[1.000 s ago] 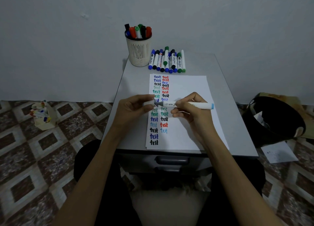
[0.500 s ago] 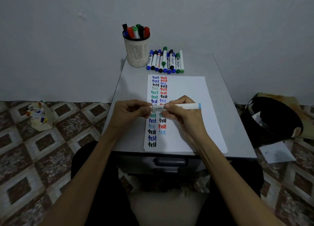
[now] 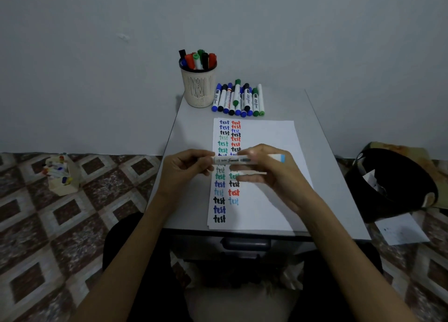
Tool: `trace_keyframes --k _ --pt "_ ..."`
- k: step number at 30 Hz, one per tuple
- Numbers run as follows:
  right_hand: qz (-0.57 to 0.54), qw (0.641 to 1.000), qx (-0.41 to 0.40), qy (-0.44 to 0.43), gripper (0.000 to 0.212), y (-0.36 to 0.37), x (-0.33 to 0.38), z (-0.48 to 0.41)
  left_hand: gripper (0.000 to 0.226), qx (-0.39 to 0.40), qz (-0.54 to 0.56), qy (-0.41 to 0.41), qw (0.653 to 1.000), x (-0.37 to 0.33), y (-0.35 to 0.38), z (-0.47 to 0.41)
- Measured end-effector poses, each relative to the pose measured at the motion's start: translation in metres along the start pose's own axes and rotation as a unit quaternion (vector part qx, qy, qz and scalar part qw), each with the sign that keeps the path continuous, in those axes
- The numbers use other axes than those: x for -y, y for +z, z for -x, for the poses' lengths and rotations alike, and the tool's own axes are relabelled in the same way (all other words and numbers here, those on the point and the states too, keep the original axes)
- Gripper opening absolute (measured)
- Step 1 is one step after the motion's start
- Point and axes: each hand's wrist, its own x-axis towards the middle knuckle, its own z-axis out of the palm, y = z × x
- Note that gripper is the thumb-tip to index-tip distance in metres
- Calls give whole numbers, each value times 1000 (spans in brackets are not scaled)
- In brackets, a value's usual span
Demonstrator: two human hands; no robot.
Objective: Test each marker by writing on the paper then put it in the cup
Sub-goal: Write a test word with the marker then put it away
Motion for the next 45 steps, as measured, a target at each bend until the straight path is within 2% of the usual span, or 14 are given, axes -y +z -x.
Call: trace_keyframes --k 2,5,7,10,13,15,17,21,28,32,38,40,43,45 --pt "33 998 40 25 46 -9 14 -4 15 -2 -20 14 1000 2 0 -1" --pt "207 977 41 27 19 -12 20 -14 11 -1 -61 33 998 6 1 -1" --pt "347 937 35 10 15 -7 17 -25 12 -13 -76 44 996 8 1 -2" --pt "530 846 26 -38 17 3 13 -47 24 -65 -123 56 989 14 2 -5" --pt "616 783 -18 -88 27 4 11 -79 41 -112 -230 20 967 21 6 -8" --pt "604 783 -72 -129 36 2 12 -105 47 -76 -339 9 938 27 10 -10" --pt "559 800 -129 -176 47 4 19 -131 50 -12 -455 18 890 32 15 -10" --pt "474 813 -190 -278 74 17 46 -179 55 41 -554 23 831 37 15 -11" --pt "359 797 -268 -405 70 38 86 -245 46 18 -522 16 853 38 16 -12" --pt "338 782 -299 -431 69 41 86 -263 46 14 -507 23 861 36 15 -12" --pt "468 766 -252 -360 69 39 68 -281 58 17 -499 26 866 34 14 -13" --pt "513 754 -241 -332 55 37 59 -283 64 20 -497 24 867 35 14 -13" --pt "516 747 -228 -351 27 31 45 -282 67 22 -496 17 868 34 14 -12" --pt "501 755 -208 -368 29 25 40 -279 67 22 -489 15 872 32 15 -12"
